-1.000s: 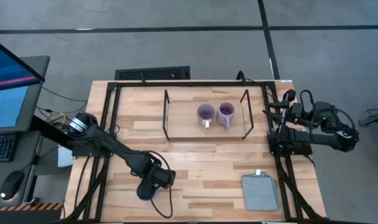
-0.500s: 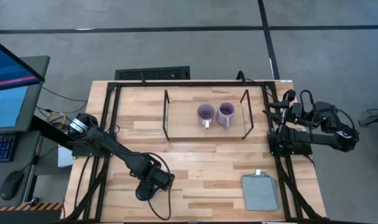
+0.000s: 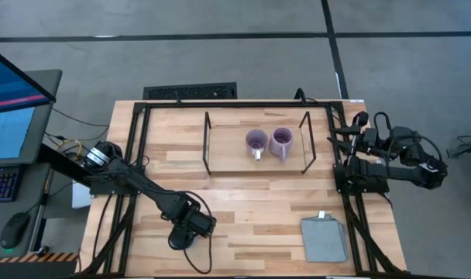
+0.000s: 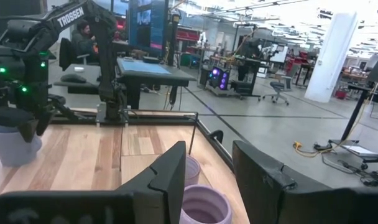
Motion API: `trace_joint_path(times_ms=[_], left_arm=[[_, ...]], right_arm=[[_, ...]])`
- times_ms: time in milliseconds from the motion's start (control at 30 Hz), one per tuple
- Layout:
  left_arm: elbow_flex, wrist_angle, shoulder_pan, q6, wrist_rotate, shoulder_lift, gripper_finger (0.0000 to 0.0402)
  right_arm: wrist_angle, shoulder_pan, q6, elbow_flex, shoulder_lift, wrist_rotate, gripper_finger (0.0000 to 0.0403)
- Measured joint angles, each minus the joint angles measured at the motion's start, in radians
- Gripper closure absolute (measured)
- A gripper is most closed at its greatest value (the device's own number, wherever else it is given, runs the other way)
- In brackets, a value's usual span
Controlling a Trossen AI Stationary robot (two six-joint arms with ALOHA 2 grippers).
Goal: Stack small to large cups/mugs on shelf
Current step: Put the blue mug on the shelf
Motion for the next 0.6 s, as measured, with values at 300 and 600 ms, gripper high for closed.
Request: trace_joint_path(times_ms=[300,600], left_arm=[[0.0,0.008,0.0,-0.017,0.019,0.0,0.0267],[0.0,0.019,0.0,-0.107,0.017,0.017,0.0268]], right_arm=[[0.0,0.0,0.0,0.0,0.0,0.0,0.0248],[0.0,0.0,0.0,0.0,0.0,0.0,0.0248]])
